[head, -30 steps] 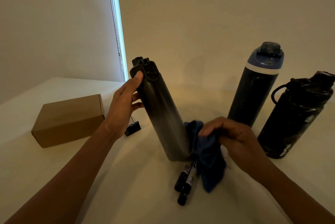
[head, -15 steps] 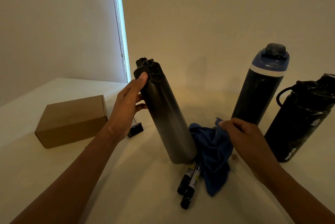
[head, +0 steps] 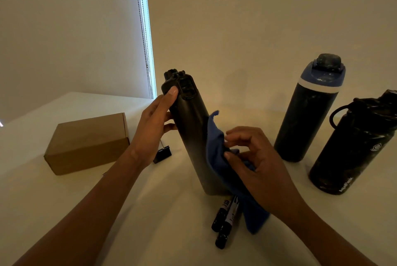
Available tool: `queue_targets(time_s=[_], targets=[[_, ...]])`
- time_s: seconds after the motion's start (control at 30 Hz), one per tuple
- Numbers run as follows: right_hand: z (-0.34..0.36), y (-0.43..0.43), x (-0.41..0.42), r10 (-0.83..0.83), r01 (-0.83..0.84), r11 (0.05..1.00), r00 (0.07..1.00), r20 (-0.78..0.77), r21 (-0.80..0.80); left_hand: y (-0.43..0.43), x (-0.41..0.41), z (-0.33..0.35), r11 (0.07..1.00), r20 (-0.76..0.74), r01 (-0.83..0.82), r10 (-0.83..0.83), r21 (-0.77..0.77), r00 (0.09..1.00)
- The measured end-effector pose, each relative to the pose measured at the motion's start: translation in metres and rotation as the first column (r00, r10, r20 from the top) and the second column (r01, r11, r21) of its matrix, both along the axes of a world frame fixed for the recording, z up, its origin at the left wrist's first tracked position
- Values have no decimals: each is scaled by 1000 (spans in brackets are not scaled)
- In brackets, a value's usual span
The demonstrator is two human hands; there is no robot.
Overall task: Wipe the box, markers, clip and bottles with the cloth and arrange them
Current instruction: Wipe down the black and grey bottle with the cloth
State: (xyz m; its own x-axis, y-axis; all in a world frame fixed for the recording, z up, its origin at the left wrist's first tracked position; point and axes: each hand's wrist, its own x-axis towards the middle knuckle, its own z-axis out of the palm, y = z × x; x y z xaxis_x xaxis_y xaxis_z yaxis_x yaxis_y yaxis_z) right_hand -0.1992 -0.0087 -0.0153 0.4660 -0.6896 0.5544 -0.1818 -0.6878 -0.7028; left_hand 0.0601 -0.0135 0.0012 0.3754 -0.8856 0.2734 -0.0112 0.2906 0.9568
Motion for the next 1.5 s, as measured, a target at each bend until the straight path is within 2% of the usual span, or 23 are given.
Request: queue_targets(time_s=[0.07,0.1,0.13,0.17,0.2,0.23,0.27,0.3,0.33,0.37,0.4,0.43,0.5,0.63,0.7,0.8,0.97,1.13,1.27,1.4,1.5], targets=[[-15,-8,5,-69,65,997,994,-81,-48,0,0,0,1000,8,7,-7,-4,1000],[-29,-23,2,-306,296,952,932,-194,-79,0,0,0,1000,11,7,-7,-5,1000],[-60,-40,1,-563,539,827,787,-252,-162,0,0,0,1000,12,7,-7,-5,1000],[-80,-58,15,-784,772,618,592,-187,-149,1,0,-1,1000,13,4,-4,-5,1000],[-87,-63,21,-894,897,438,428,-134,-60,1,0,0,1000,12,2,-2,-5,1000],[-84,-51,14,-765,825,564,536,-357,32,2,0,1,1000,11,1,-1,-5,1000],[-74,-28,-2,-503,559,829,750,-430,5,3,-1,2,1000,9,1,-1,-4,1000],[-58,-14,-7,-254,293,956,846,-468,10,3,-1,3,1000,9,1,-1,-4,1000],[-42,3,-2,-152,139,988,876,-457,-64,4,-1,4,1000,13,1,-1,-4,1000],[-34,6,-4,-57,26,997,853,-518,-68,5,-2,5,1000,20,3,-2,-7,1000],[-32,4,-1,-84,14,991,848,-524,-137,6,-3,7,1000,29,7,-7,-8,1000],[-31,-3,12,-123,42,986,841,-527,-164,7,-5,8,1000,40,14,-13,-10,999],[-31,-10,28,-141,56,978,883,-448,-199,8,-7,11,1000,66,26,-26,-4,997],[-20,-15,37,-117,86,990,938,-326,-110,10,-8,16,999,103,45,-46,15,994],[-17,-11,37,-111,80,991,937,-330,-108,11,-5,19,998,100,62,-63,19,993],[-13,-8,37,-133,51,975,915,-381,-215,12,-2,24,997,88,72,-72,11,994],[-2,-14,40,-127,69,979,943,-309,-193,12,-4,23,998,168,65,-61,-23,984],[7,-24,43,-153,67,950,952,-266,-306,10,-9,22,998,212,62,-58,-16,975],[14,-25,41,-167,100,956,958,-234,-274,11,-8,22,998,221,46,-37,-32,975],[10,-14,42,-254,139,904,935,-247,-404,13,-15,21,994,228,49,-26,-99,973],[13,-11,44,-276,200,923,939,-206,-328,14,-19,21,991,221,37,-8,-127,975]])
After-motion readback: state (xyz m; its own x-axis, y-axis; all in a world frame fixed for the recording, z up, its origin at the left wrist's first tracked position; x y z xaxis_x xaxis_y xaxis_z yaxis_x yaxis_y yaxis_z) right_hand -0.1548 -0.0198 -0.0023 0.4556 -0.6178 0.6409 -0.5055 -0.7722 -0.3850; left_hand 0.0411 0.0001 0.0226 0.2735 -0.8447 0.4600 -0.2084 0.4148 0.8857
